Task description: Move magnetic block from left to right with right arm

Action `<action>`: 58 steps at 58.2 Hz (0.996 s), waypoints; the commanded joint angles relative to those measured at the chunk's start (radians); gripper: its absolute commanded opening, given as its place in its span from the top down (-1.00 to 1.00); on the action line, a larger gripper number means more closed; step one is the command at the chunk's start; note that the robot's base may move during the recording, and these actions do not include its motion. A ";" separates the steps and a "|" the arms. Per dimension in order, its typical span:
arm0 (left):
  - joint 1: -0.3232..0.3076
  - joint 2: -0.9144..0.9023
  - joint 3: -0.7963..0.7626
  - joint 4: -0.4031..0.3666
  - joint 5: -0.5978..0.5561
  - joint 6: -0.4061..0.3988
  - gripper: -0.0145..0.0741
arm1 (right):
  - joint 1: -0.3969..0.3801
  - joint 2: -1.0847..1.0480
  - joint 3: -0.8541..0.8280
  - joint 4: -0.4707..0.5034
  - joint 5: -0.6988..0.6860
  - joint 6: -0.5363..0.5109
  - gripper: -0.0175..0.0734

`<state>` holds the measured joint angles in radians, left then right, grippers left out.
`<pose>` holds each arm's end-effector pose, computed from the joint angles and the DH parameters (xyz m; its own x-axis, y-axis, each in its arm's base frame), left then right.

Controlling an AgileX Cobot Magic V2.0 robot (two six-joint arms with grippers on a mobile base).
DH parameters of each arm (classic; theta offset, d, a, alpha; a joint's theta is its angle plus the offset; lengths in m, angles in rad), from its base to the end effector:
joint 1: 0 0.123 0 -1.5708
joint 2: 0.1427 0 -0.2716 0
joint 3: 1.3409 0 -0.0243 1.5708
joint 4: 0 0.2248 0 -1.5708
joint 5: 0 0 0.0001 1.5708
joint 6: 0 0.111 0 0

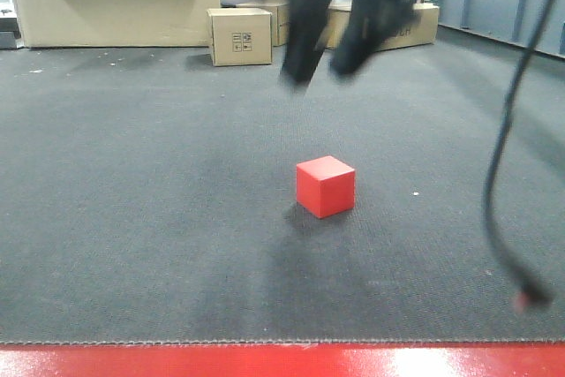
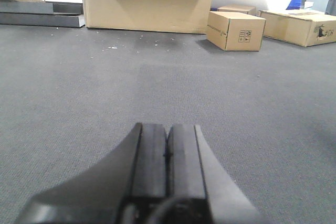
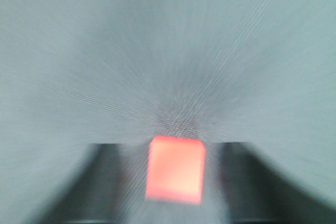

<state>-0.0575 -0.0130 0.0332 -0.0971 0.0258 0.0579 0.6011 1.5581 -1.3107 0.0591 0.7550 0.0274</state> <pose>0.0641 -0.0040 0.2019 0.0389 -0.0415 -0.9984 0.0615 0.9973 -0.0390 0.2685 0.1896 0.2925 -0.6929 -0.3899 -0.6065 -0.5380 0.8396 0.0749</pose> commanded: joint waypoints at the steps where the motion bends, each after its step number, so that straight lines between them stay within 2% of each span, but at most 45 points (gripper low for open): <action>1: -0.001 -0.012 0.009 -0.005 -0.083 -0.006 0.96 | -0.003 -0.153 0.019 0.003 -0.066 0.005 0.26; 8: -0.001 -0.012 0.009 -0.005 -0.083 -0.006 0.96 | -0.003 -0.322 0.129 0.000 -0.140 0.005 0.48; 26: -0.001 -0.012 0.009 -0.005 -0.083 -0.006 0.96 | -0.003 -0.715 0.502 -0.010 -0.373 0.005 0.48; 41: -0.001 -0.012 0.009 -0.005 -0.083 -0.006 0.96 | -0.003 -0.995 0.802 -0.010 -0.462 0.005 0.48; 51: -0.001 -0.012 0.009 -0.005 -0.083 -0.006 0.96 | -0.003 -1.144 0.929 -0.010 -0.510 0.005 0.48; 58: -0.001 -0.012 0.009 -0.005 -0.083 -0.006 0.96 | -0.003 -1.188 0.952 -0.010 -0.519 0.004 0.48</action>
<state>-0.0575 -0.0130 0.0332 -0.0971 0.0258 0.0579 0.6011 0.3851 -0.3372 0.0571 0.3422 0.0313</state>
